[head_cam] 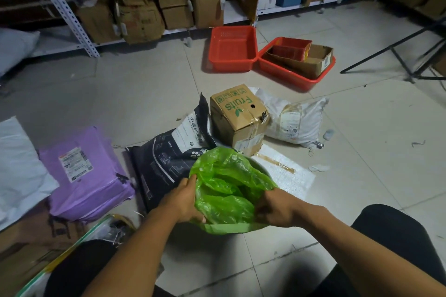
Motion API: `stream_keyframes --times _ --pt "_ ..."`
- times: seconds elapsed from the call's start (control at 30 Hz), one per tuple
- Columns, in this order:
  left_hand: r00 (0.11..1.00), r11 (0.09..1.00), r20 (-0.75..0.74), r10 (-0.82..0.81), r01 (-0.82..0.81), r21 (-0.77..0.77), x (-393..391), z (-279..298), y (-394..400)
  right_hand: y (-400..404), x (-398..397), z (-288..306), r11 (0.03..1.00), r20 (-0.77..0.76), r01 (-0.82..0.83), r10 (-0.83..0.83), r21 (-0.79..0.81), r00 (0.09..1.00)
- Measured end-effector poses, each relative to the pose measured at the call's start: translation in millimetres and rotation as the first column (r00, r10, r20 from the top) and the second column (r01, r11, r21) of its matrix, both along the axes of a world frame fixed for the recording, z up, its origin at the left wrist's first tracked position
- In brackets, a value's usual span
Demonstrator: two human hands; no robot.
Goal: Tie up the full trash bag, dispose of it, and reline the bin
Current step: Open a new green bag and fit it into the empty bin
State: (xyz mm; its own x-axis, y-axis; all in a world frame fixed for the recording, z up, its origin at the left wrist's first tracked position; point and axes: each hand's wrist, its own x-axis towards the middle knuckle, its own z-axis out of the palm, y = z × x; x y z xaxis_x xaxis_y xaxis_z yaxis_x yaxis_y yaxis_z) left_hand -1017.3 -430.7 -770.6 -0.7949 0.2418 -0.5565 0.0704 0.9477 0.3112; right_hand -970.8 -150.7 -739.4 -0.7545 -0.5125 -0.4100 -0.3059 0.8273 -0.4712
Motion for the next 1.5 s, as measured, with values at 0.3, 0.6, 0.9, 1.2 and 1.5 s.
stream_keyframes --times 0.3,0.6,0.9,1.2,1.5 --pt "0.997 0.995 0.053 0.063 -0.067 0.079 -0.5 -2.8 0.4 11.0 -1.0 -4.2 0.982 -0.135 0.186 -0.186 -0.013 0.973" --pt "0.992 0.983 0.077 0.102 -0.113 0.145 6.9 -4.0 2.4 13.7 -14.0 -23.4 0.573 -0.157 0.804 -0.819 -0.157 0.552" --pt "0.992 0.982 0.09 0.083 -0.097 0.159 10.1 3.8 4.4 6.3 -17.7 -10.1 0.429 0.092 0.865 -0.881 -0.259 0.464" --pt "0.995 0.982 0.068 0.069 -0.08 0.17 -6.0 17.3 2.9 7.3 -27.1 -0.9 0.421 0.353 0.883 -0.809 -0.207 0.469" --pt "0.991 0.976 0.074 0.11 -0.122 0.18 -14.2 10.5 11.5 13.4 -40.7 -1.6 0.271 0.341 0.867 -0.838 -0.418 0.427"
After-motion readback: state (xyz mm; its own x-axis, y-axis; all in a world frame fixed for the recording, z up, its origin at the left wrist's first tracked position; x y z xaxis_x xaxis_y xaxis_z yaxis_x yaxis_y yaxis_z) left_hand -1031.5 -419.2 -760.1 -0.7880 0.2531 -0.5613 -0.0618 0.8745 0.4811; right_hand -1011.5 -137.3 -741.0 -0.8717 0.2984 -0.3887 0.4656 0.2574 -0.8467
